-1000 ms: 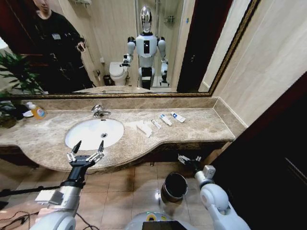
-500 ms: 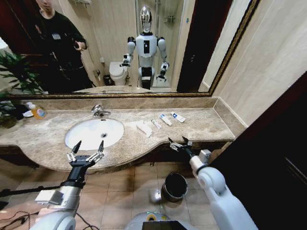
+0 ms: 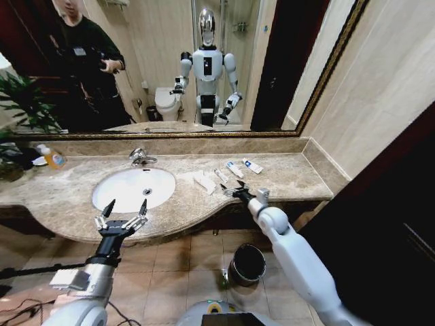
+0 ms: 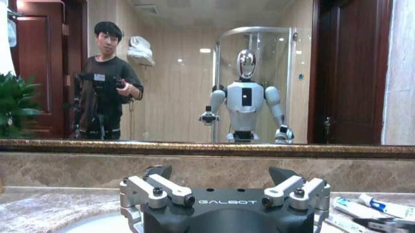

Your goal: Pick up the trash from the sink and place it in the trash bin.

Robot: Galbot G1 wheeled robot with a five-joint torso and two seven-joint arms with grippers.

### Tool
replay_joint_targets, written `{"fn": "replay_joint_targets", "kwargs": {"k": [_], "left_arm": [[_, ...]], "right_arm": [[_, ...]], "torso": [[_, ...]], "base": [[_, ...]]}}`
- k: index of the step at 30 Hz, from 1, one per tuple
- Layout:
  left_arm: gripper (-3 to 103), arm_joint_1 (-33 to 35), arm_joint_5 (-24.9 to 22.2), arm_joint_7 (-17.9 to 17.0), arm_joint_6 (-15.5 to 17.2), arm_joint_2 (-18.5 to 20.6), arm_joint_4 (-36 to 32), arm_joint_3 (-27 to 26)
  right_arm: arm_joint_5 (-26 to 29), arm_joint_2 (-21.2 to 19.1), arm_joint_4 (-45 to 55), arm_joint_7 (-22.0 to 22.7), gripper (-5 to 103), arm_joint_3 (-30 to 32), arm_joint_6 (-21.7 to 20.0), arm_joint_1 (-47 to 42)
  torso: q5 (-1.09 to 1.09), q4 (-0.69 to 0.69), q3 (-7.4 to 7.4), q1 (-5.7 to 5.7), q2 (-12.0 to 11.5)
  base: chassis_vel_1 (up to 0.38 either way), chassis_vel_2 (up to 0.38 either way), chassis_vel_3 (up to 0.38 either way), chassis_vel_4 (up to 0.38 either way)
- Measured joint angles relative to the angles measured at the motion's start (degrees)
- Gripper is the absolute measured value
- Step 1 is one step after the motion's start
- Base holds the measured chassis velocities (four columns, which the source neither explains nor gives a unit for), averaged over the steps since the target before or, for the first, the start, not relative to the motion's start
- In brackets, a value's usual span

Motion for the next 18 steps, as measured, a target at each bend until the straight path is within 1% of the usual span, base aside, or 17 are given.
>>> {"fn": "replay_joint_targets", "kwargs": {"k": [7,13,18], "left_arm": [[100,0.0,0.0,0.0,0.0,0.0,0.0,0.0],[100,0.0,0.0,0.0,0.0,0.0,0.0,0.0],[100,0.0,0.0,0.0,0.0,0.0,0.0,0.0]], "right_arm": [[-0.1,2.3,-5.0,1.2,100,-4.0,0.0,4.3],[-0.1,2.7,-7.1,2.5,100,-5.2,0.2,5.0],[0.0,2.3,-7.5,2.7,100,-5.5,0.3,4.8]], "torso": [[0.0,0.0,0.0,0.0,0.0],[0.0,0.0,0.0,0.0,0.0],[0.0,0.0,-0.01,0.0,0.0]], "base": [[0.0,0.0,0.0,0.0],[0.0,0.0,0.0,0.0],[0.0,0.0,0.0,0.0]]}}
